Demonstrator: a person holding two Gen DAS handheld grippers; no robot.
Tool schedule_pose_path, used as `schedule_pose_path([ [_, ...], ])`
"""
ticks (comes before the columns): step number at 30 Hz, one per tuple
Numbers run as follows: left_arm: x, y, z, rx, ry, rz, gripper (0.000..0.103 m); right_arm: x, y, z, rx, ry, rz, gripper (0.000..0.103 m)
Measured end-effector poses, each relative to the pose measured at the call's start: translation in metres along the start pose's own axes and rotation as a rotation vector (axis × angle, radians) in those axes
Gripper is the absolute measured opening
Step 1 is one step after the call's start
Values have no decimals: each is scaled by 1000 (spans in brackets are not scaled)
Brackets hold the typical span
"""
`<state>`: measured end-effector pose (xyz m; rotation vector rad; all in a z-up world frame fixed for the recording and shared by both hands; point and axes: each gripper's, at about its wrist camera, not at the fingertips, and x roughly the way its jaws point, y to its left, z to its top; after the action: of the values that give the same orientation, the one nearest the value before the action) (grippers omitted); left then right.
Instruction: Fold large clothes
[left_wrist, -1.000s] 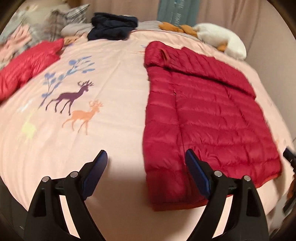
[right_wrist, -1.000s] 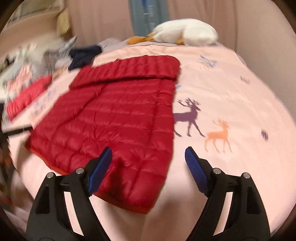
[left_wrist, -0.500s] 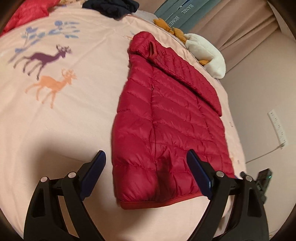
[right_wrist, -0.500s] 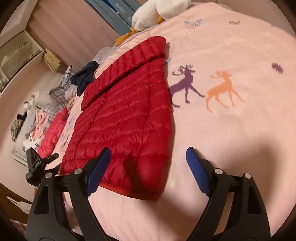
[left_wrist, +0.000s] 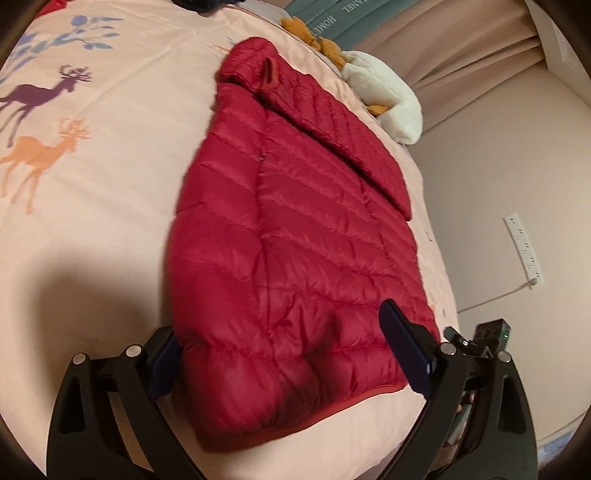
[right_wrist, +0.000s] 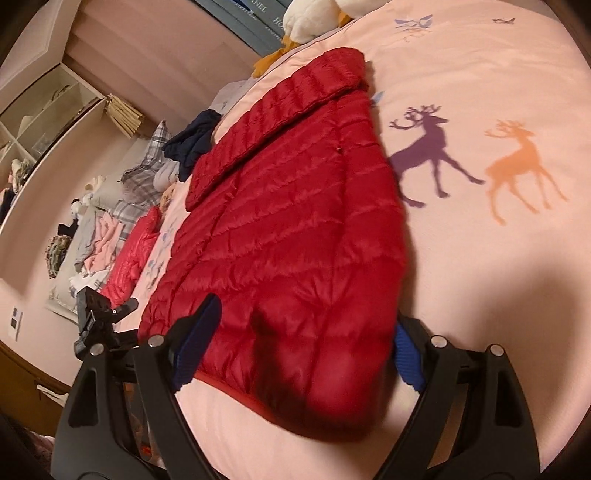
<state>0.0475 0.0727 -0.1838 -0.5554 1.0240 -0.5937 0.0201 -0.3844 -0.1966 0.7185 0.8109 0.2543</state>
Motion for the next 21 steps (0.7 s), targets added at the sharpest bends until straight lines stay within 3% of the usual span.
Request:
schedule_pose_path([
  [12,28,-10,15,-21,21,-114,95,30,15,9,29,25,90,76],
  [16,25,-6,10,-38,20,-142,83,24,15,3,35,40,106,75],
  [21,13,6,-1,-79,32,-199,79,6,6,-10,80,36,116,72],
])
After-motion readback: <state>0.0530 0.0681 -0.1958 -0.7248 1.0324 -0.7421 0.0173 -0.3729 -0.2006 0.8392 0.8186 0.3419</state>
